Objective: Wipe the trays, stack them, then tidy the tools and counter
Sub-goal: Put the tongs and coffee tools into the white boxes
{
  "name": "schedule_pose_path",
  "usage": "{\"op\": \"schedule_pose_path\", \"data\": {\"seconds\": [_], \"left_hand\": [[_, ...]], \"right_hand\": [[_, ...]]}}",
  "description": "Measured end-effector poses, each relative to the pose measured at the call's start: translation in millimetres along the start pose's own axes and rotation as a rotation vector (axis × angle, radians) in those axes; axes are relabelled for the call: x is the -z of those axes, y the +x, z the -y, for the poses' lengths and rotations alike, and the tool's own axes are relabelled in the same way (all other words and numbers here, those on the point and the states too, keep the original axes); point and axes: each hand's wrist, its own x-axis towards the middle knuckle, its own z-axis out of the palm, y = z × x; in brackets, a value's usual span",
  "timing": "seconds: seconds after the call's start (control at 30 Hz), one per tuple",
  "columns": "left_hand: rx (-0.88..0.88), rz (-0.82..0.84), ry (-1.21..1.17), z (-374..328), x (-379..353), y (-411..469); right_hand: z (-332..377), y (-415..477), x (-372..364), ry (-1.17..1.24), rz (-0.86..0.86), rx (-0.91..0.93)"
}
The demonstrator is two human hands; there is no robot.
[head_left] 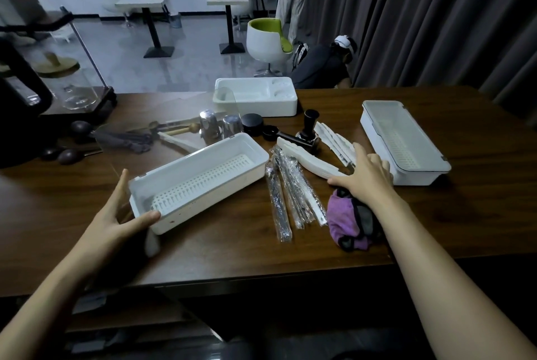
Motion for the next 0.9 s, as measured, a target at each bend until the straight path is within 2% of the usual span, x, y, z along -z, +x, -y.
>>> {"op": "schedule_pose_path", "data": {"seconds": [0.1, 0.23, 0.5, 0.77, 0.9], "left_hand": [[0.006, 0.059, 0.055, -3.2, 8.2, 5.3], [0.005, 0.051, 0.109, -7.9, 3.1, 11.3], [-0.02, 0.065, 0.089, 0.5, -3.5, 14.7], [-0.012, 0.226, 0.08, -6.7, 12.7, 19.7], [-0.013, 0.254, 0.04, -5.0, 15.9, 21.8]], "right_hand": [[0.0, -8.9, 8.4, 0.079, -0.036, 0.032], [10.5, -27.0, 17.7, 0.1, -0.072, 0.153], [65.8, -63.8, 19.2, 0.19, -0.007, 0.406], [152.2, -82.5, 21.1, 0.282, 0.079, 0.652], [198.4, -84.1, 10.4, 0.259, 0.226, 0.755]]}}
